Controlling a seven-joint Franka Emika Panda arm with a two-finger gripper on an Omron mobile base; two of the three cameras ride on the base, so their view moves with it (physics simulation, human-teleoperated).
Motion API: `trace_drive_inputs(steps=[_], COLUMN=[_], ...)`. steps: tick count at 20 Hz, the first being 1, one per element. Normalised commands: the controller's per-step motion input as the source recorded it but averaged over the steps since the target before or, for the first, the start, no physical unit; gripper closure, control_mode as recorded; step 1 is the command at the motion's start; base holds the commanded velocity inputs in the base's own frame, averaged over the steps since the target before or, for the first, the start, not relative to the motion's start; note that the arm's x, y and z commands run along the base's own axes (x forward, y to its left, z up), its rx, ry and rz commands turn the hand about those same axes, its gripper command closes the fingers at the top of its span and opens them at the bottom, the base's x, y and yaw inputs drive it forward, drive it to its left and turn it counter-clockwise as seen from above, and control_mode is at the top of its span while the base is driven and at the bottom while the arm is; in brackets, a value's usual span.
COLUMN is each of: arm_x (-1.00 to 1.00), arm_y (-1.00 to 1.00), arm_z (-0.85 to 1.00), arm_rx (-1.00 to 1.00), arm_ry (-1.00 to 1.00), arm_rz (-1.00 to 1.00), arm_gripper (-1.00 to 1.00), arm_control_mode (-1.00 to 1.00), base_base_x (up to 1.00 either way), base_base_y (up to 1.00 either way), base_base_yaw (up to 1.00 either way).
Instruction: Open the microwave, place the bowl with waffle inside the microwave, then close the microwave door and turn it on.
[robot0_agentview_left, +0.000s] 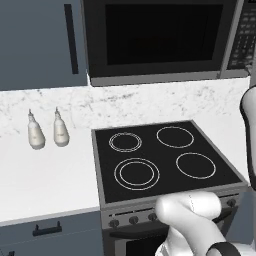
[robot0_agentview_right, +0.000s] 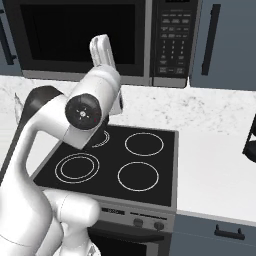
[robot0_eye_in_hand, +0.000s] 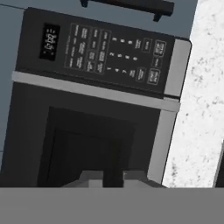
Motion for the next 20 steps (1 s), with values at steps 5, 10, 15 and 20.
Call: trace_drive_inputs(steps=[5,10,15,20], arm_x=[-0.03,0.0,0.02,0.38], arm_y=[-0.62,-0.37,-0.17,0.0], arm_z=[-0.03,-0.51,-0.64,-0.08], arm_rx=[0.07,0.01,0.0,0.02], arm_ry=[0.05,0.03,0.0,0.0], arm_rz=[0.0,0.0,0.0,0.0], arm_gripper=[1.0,1.0,1.0,1.0], arm_control_mode=[-1.0,-1.0,-1.0,-1.0], base_base_x=[0.0,0.0,0.0,0.0], base_base_y=[0.0,0.0,0.0,0.0], base_base_yaw=[0.0,0.0,0.0,0.0])
